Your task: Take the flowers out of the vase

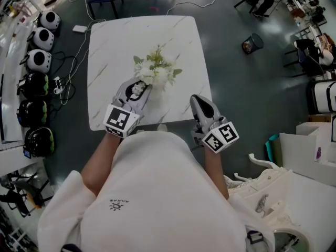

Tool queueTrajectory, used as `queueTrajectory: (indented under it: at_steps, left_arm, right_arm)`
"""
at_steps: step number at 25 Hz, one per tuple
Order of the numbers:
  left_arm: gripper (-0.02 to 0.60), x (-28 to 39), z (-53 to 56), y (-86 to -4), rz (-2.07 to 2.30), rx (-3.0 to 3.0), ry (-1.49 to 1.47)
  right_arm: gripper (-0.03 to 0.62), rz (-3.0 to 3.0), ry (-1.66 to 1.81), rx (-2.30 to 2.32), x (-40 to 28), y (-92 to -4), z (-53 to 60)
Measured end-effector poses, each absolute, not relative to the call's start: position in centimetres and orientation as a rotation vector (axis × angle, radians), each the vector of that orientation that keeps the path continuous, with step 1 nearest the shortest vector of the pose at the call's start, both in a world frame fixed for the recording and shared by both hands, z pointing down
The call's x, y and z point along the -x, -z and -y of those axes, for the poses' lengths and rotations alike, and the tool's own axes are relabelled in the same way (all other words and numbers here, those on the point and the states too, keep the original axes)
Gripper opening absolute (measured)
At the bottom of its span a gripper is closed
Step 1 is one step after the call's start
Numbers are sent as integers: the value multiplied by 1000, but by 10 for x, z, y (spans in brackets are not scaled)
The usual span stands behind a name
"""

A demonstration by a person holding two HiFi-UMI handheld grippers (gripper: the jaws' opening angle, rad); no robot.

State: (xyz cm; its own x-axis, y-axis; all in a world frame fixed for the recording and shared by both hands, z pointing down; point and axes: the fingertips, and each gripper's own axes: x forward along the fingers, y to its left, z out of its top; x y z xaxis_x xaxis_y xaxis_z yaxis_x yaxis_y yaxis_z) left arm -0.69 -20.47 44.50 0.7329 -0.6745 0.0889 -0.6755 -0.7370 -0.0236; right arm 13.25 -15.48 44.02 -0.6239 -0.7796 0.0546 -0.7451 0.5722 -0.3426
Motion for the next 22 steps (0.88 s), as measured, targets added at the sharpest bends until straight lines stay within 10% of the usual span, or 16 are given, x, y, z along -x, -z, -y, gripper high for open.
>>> queueTrajectory:
  at_steps: [22]
  left_arm:
    - [43,6,196,-379,1176,-2989,15]
  right_arm:
    - [0,-2691,484,1297,-135,-435,140]
